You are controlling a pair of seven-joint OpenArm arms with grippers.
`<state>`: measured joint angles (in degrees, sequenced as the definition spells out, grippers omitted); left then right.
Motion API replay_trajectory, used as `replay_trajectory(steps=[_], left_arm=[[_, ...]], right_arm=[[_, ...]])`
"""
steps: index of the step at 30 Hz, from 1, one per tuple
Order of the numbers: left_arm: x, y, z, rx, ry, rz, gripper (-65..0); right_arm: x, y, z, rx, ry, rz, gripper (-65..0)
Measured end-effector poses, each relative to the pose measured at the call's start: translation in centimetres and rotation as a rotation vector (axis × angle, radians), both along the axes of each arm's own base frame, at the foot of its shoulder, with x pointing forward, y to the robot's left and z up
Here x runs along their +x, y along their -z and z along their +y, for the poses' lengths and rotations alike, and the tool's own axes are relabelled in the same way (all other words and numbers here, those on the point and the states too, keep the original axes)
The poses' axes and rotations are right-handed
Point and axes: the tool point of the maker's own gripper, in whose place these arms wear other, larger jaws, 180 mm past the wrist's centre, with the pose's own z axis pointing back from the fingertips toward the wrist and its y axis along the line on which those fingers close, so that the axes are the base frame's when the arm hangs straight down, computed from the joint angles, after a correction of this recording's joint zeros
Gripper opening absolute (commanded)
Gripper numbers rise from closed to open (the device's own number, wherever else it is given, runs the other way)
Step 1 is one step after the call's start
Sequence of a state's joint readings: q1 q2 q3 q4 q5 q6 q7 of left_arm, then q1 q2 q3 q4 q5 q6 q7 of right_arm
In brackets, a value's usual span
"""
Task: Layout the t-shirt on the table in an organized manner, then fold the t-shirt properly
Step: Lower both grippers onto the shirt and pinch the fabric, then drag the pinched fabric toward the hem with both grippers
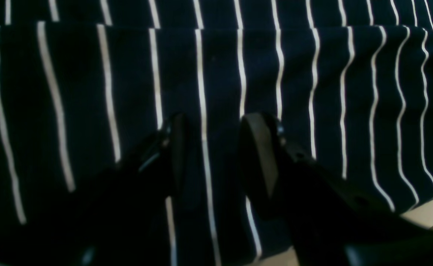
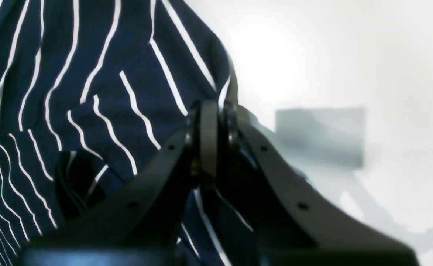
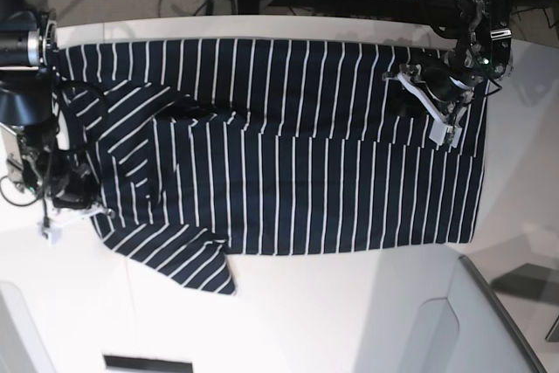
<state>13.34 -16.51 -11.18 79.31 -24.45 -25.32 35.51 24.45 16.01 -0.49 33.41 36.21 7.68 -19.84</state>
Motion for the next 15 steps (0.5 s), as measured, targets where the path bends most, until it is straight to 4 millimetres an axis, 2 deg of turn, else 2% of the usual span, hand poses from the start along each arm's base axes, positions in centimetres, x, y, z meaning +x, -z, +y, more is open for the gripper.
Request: replay_trajectory(steps=[6,8,13,15], left_arm=[[0.0,0.0,0.0,-0.001,0.000,-0.001,-42.1],[0.0,0.0,0.0,0.000,0.001,0.000,-42.1],[0.0,0.0,0.0,-0.001,0.001,0.000,-42.1],[0.0,0.0,0.1,0.000,-0.002,-0.001,-42.1]], right_arm=[[-1.2,-2.8,2.4,0.054,-0.100,0.016,-65.0],[-2.0,-3.7,2.3,0.091,-0.083,0.016,-65.0],[-6.2,-4.2,2.3,0.125,-0.086,0.080,-65.0],[-7.2,-4.6,2.6,0.119,-0.091,0.080,-65.0]])
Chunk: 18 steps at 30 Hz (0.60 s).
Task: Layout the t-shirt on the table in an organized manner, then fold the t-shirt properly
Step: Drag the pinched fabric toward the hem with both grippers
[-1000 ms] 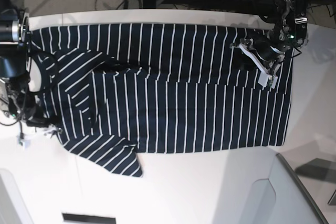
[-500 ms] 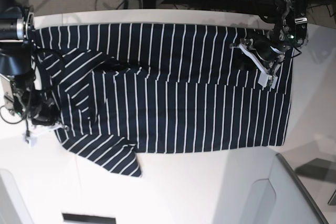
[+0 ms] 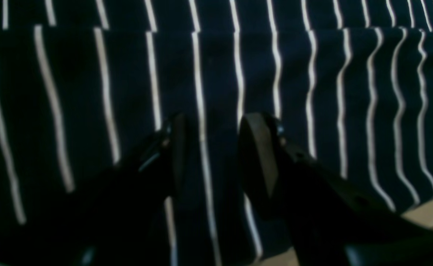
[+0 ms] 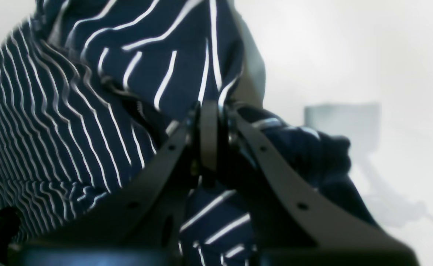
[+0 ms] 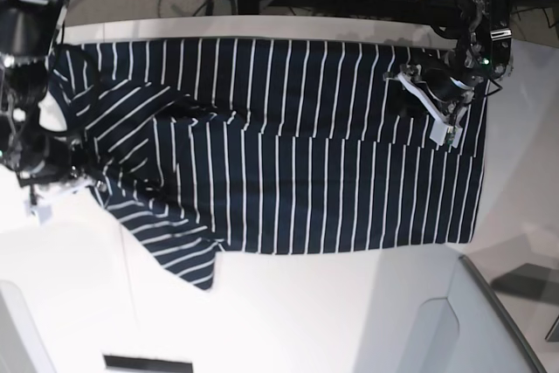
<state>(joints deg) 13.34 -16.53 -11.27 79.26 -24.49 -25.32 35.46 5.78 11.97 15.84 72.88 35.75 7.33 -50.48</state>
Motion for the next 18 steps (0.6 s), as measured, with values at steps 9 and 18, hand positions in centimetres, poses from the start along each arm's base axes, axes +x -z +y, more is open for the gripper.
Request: replay_trajectory(steps=[9,18], left_arm=[[0.1,0.0,-0.1,0.000,0.001,-0.001,-42.1],[0.3,-1.2,4.2,0.021,-0.136,-0.038,-42.1]], right_arm=[[-5.2,1.6,1.8,0.119,0.064,0.111,-43.5],[-2.0,-0.3,-0.3,0.073,0.082,0.019,-24.5]])
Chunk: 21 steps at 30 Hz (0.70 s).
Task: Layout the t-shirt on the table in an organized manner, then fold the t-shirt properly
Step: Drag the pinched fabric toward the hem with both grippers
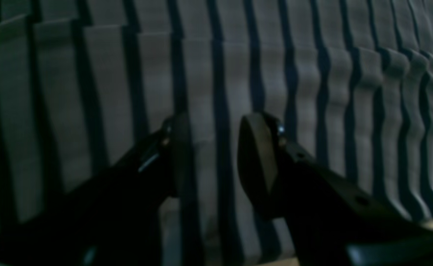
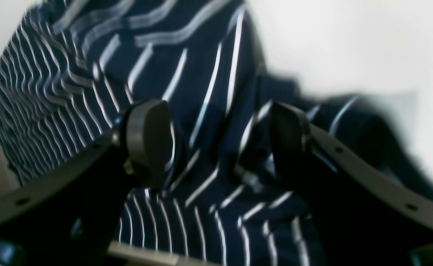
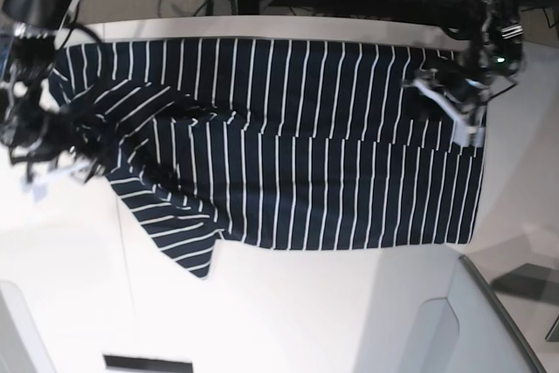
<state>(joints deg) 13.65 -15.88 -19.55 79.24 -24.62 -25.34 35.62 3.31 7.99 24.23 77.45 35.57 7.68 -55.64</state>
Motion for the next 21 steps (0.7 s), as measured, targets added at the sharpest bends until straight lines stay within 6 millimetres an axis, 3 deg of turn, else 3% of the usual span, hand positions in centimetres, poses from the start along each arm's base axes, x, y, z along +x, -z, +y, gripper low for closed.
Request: replay_trajectory(steps=[2,5,10,15,21], left_arm=[[-0.1,-0.5,2.1,0.027,-0.043,-0.006,-42.1],[-0.5,-1.0,3.8,0.032,-0.094,-0.021,-42.1],[-1.5,-1.6,6.7,0.062,-0.174,-0.029,-42.1],[-2.5,-1.2,6.9,0.060,-0.185,-0.013,-42.1],[-2.0,-1.4,6.8,0.059,-0.184,-0.023,-42.1]], right_arm=[[2.8,-0.4,-1.1,-0.015,0.009,-0.030,-24.5],[5.6,0.5,-1.4,-0.046,-0.024,-0.011,-24.5],[4.3,5.1,-0.2,-0.067,-0.051,0.111,-24.5],[4.6,5.3,-0.2,-0.069,-0.045,0.110,-24.5],[4.6,5.4,0.6,-0.051,-0.047,0.102,-24.6]])
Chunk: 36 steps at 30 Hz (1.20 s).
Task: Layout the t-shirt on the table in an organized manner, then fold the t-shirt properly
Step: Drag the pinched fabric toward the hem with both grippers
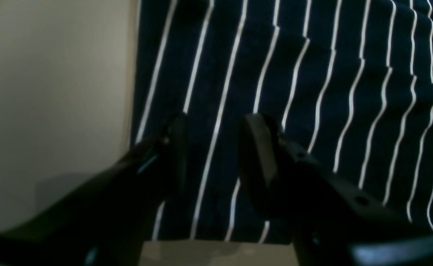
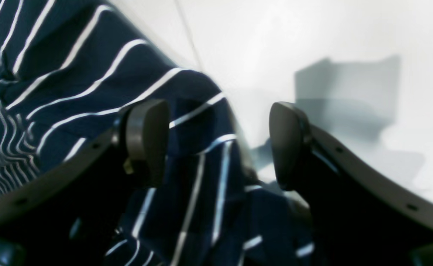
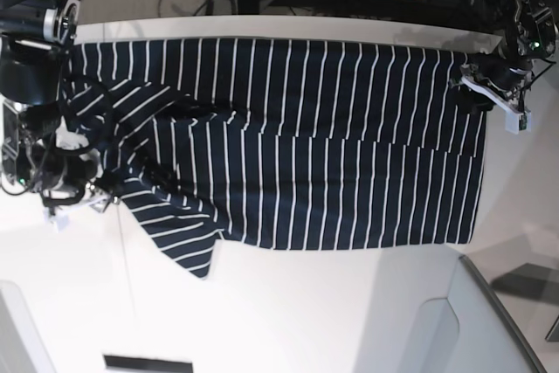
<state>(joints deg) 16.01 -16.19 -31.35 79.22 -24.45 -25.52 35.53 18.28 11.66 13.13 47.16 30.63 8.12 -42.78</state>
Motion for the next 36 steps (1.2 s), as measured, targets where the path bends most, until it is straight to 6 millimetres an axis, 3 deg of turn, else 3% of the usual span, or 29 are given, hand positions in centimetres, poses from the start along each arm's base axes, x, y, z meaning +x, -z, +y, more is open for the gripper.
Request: replay_trajectory(steps=[7,14,16,21,26,30,36], left_arm=[[0.0,0.0,-0.1,0.000,0.004,0.001,-42.1],[0.1,0.0,-0.1,0.000,0.003,0.000,-42.1],[-0.1,0.4,0.0,-0.008,-0.005,0.007,-42.1],[-0.6,1.7,0.2,-0.031,-0.028,0.041,-42.1],[-1.0,2.0,0.4,-0.033,-0.032,0.055,-42.1],[-0.4,1.1,1.8,0.001,-0.028,0.043,-42.1],[2.6,0.9,3.5,-0.016,-0.067,0.018,-41.3]], right_arm=[[0.0,0.1,1.8,0.039,-0.014,0.009,-26.3],[-0.8,0.6,1.8,0.037,-0.022,0.042,-54.6],[-0.9,0.7,1.9,0.043,-0.017,0.042,-59.0],[-0.3,0.6,1.7,0.025,0.001,-0.002,-59.7],[-0.2,0.6,1.5,0.016,0.009,-0.020,-65.0],[0.3,-1.4,1.5,-0.014,-0.035,-0.057,-65.0],[1.3,-5.5,1.6,-0.054,-0.083,-0.152,-65.0]])
